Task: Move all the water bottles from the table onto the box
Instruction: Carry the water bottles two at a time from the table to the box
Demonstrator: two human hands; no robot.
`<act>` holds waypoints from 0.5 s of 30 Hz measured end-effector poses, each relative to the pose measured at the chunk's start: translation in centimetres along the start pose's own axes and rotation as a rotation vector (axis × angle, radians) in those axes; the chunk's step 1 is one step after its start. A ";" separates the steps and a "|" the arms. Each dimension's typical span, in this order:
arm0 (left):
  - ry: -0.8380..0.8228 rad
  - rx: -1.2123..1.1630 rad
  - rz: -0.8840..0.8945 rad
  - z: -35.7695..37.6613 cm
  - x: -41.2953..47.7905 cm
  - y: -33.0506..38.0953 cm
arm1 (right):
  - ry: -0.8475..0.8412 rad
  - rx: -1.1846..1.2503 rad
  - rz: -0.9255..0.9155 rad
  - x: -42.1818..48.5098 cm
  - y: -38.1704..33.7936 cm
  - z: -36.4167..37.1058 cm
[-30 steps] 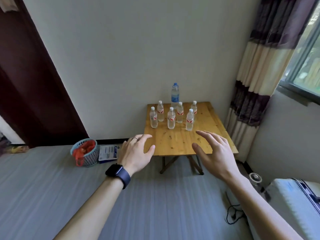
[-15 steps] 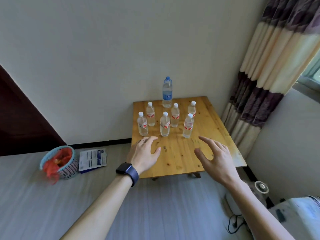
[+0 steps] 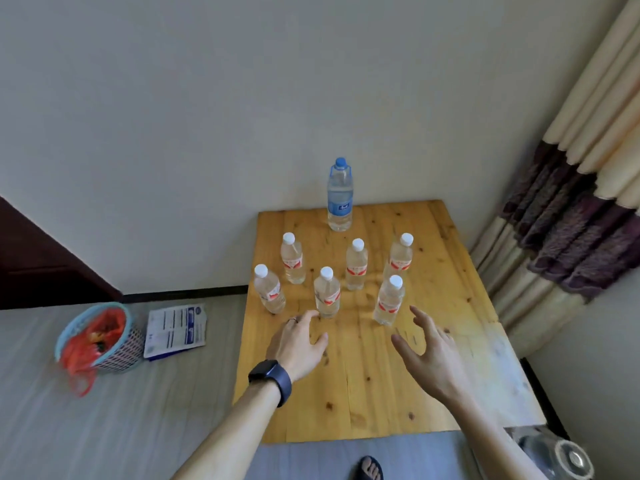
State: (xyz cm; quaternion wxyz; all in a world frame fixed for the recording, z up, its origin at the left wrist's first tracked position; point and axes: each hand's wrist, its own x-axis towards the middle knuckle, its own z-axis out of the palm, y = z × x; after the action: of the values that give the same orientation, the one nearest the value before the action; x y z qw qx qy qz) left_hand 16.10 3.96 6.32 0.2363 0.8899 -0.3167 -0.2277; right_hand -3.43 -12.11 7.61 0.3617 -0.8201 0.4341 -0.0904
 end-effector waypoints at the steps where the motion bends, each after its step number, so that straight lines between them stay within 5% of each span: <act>1: 0.000 -0.021 -0.038 0.2 1.6 0.2 | -0.023 -0.008 0.016 2.2 0.1 0.1; 15: 0.010 -0.335 -0.236 5.2 18.7 -0.1 | -0.117 0.064 0.296 17.9 2.9 5.8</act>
State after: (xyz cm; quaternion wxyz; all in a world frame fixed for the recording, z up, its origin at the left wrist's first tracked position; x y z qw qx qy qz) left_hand 26.33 -9.94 -2.60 0.3543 0.8702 -0.1667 -0.2991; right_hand 8.23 -24.05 -1.49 0.4217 -0.7390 0.5255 -0.0021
